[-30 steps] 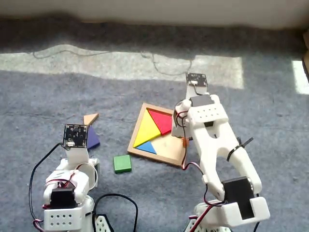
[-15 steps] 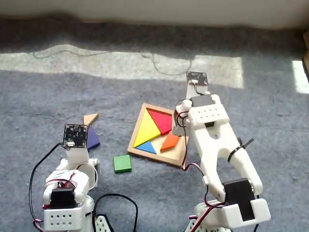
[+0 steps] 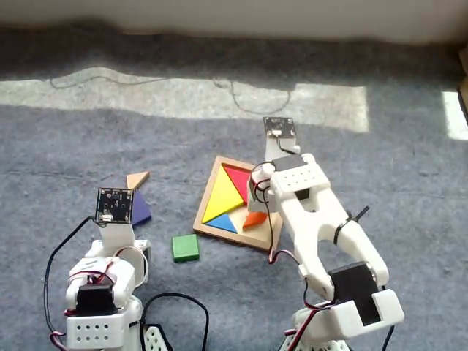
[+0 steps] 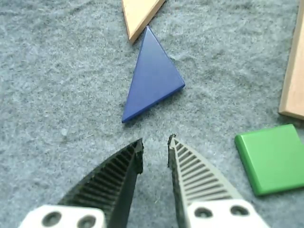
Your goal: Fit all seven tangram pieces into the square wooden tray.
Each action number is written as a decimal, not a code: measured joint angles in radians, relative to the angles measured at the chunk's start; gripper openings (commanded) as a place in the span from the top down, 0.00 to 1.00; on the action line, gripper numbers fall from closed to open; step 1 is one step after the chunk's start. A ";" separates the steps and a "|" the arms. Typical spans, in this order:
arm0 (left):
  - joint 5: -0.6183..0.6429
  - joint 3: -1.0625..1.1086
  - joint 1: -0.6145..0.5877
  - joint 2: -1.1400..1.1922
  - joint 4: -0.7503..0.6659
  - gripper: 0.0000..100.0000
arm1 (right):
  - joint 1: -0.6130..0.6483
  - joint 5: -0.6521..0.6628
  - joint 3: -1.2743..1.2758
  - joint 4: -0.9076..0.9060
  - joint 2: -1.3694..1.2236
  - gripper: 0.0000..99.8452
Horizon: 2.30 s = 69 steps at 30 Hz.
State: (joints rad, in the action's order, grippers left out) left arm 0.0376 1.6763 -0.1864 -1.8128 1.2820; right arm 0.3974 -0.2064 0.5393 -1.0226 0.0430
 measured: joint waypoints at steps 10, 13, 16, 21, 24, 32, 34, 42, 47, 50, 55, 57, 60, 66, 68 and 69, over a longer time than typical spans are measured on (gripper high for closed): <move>0.000 0.000 0.000 0.000 0.000 0.89 | -0.091 0.206 0.000 -0.028 -0.002 0.99; 0.000 0.000 0.000 0.000 0.000 0.89 | -0.153 0.298 0.000 -0.028 -0.006 0.99; 0.000 0.000 0.000 0.000 0.000 0.89 | -0.206 0.362 0.000 -0.032 -0.006 0.99; 0.000 0.000 0.000 0.000 0.000 0.89 | -0.175 0.331 0.000 -0.034 0.037 0.99; 0.000 0.000 0.000 0.000 0.000 0.89 | -0.100 0.250 0.000 -0.034 0.097 0.99; 0.000 0.000 0.000 0.000 0.000 0.89 | 0.031 0.143 0.000 -0.008 0.052 0.99; 0.000 0.000 0.000 0.000 0.000 0.89 | 0.032 0.143 0.000 0.021 -0.025 0.99; 0.000 0.000 0.000 0.000 0.000 0.89 | -0.089 0.265 -0.017 0.049 -0.114 0.99; 0.000 0.000 0.000 0.000 0.000 0.89 | -0.187 0.344 -0.017 0.052 -0.123 0.99; 0.000 0.000 0.000 0.000 0.000 0.89 | -0.199 0.359 -0.057 0.041 -0.135 0.99; 0.000 0.000 0.000 0.000 0.000 0.89 | -0.198 0.356 -0.157 -0.097 -0.138 0.99; 0.000 0.000 0.000 0.000 0.000 0.89 | -0.166 0.356 -0.204 -0.178 -0.107 0.99; 0.000 0.000 0.000 0.000 0.000 0.89 | -0.101 0.350 -0.235 -0.275 -0.031 0.99; 0.000 0.000 0.000 0.000 0.000 0.89 | 0.055 0.150 -0.241 -0.308 0.083 0.99; 0.000 0.000 0.000 0.000 0.000 0.89 | 0.115 0.075 -0.241 -0.308 0.091 0.97; 0.000 0.000 0.000 0.000 0.000 0.89 | 0.149 0.040 -0.241 -0.302 0.092 0.94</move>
State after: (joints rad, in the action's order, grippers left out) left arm 0.0376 1.6763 -0.1864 -1.8128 1.2820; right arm 0.5462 -0.1665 0.2984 -1.3249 0.1350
